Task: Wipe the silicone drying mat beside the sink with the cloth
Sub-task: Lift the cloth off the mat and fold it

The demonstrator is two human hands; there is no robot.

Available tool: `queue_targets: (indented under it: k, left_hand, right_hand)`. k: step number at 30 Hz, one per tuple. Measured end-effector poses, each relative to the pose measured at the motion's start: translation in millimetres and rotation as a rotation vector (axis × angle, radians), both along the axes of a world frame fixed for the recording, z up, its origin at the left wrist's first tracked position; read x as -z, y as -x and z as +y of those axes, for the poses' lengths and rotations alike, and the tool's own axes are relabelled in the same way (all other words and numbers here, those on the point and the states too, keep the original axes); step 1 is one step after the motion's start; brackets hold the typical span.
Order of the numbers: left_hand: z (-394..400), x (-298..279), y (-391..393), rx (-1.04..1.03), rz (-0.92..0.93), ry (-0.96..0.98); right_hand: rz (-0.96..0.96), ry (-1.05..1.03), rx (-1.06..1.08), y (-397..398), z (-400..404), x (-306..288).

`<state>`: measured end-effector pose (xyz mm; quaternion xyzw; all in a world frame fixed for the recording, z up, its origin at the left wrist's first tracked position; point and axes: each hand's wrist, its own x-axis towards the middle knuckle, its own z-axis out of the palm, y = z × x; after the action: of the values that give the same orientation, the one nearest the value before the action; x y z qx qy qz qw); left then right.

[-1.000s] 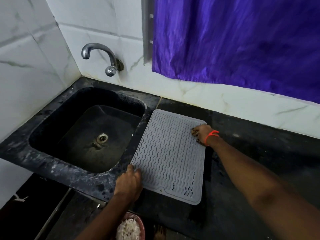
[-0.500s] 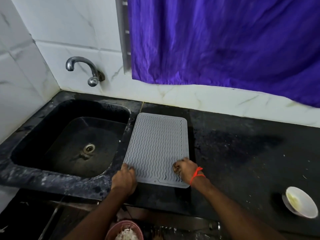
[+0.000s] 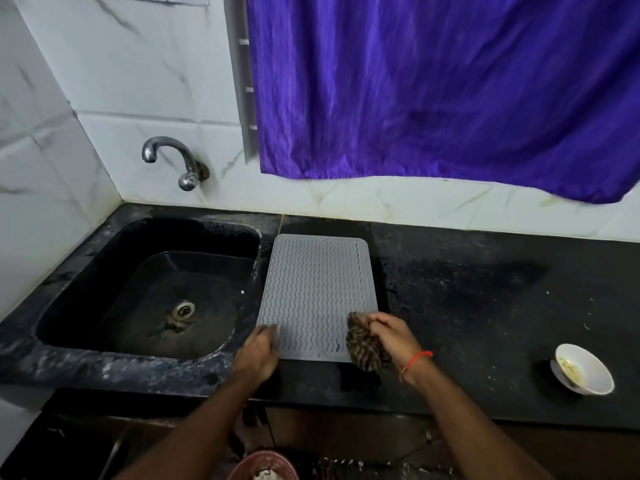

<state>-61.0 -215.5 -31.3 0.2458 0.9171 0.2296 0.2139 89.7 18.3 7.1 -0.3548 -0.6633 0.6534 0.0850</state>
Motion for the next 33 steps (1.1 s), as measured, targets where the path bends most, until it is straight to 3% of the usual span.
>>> queue_targets:
  k: [2, 4, 8, 10, 15, 25, 29, 31, 33]
  left_hand:
    - [2.9, -3.3, -11.6, -0.045, -0.004, -0.175]
    - [11.6, -10.1, -30.7, -0.113, -0.177, -0.365]
    - [39.3, -28.7, -70.1, -0.195, -0.785, -0.57]
    - [53.5, -25.9, -83.5, -0.252, -0.894, -0.637]
    - [78.8, -12.2, -101.0, -0.34, -0.862, -0.703]
    - [132.6, -12.2, -116.0, -0.07, -0.703, -0.481]
    - [161.0, -22.2, -119.8, -0.116, -0.355, -0.39]
    - [173.6, -33.4, -121.6, -0.062, -0.383, -0.382]
    - [187.7, -42.6, -126.7, 0.059, -0.522, -0.332]
  right_hand:
    - [0.15, 0.351, 0.116, -2.5, -9.4, -9.4]
    - [0.249, 0.538, 0.13, -5.6, -20.9, -18.8]
    - [0.304, 0.633, 0.106, -13.2, -41.5, -31.2]
    - [0.309, 0.63, 0.136, -17.0, -47.8, -30.9]
    - [0.33, 0.658, 0.275, -36.3, -40.0, -18.0]
    - [0.292, 0.492, 0.326, -77.8, 0.1, 8.3]
    - [0.283, 0.426, 0.581, -87.2, 28.9, 17.7]
    - [0.285, 0.396, 0.681, -89.0, 43.3, 21.6]
    - [0.312, 0.426, 0.698, -90.0, 55.4, 23.3]
